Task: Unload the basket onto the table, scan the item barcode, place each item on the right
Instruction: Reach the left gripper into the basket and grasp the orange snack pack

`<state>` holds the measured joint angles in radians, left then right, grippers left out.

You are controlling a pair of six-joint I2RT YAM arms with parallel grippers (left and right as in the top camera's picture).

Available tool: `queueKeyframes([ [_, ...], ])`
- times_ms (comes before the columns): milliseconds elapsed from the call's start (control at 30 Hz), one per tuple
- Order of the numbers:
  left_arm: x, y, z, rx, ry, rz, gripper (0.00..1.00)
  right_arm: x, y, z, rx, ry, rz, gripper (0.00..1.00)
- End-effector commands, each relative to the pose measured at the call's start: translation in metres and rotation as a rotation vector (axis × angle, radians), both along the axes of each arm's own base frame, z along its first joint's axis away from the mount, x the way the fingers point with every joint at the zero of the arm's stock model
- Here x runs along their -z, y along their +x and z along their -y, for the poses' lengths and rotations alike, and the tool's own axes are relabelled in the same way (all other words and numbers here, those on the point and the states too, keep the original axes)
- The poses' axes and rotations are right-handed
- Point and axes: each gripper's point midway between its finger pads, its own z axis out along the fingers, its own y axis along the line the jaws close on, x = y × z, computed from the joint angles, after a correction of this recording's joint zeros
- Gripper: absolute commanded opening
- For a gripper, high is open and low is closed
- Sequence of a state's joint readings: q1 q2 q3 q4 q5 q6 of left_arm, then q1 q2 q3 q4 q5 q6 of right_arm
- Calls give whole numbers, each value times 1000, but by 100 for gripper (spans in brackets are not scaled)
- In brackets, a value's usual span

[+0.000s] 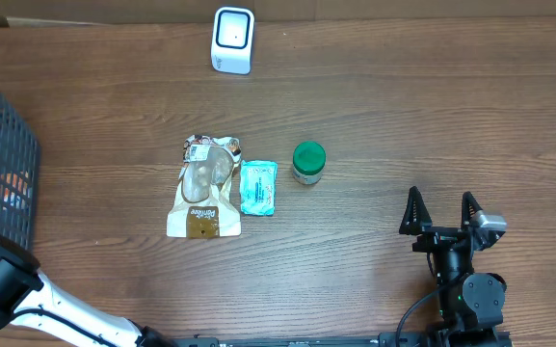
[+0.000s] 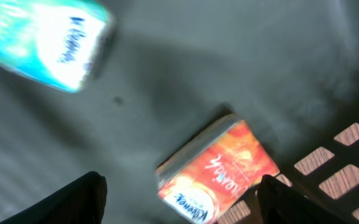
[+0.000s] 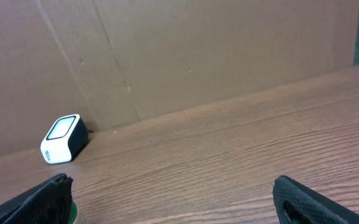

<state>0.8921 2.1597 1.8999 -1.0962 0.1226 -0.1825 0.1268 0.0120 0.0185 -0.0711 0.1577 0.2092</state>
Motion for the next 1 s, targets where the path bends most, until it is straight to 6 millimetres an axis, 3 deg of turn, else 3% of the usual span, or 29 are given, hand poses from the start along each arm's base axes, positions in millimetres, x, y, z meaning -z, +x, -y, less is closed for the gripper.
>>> queueKeyframes([
  [0, 22, 2, 13, 49, -68, 23, 80, 2, 0, 0, 2, -3, 1, 100],
  [367, 68, -6, 23, 96, -66, 13, 78, 2, 0, 0, 2, -3, 1, 100],
  [500, 81, -12, 28, 104, -74, -8, 62, 2, 0, 0, 2, -3, 1, 100],
  [667, 83, -16, 31, 103, -85, -21, 20, 2, 0, 0, 2, -3, 1, 100],
  [700, 82, -17, 33, 103, -95, -28, 7, 2, 0, 0, 2, -3, 1, 100],
  [833, 78, -21, 38, 102, -109, -39, 4, 2, 0, 0, 2, -3, 1, 100],
  [967, 56, -21, 37, 67, -89, -17, 4, 2, 0, 0, 2, -3, 1, 100],
])
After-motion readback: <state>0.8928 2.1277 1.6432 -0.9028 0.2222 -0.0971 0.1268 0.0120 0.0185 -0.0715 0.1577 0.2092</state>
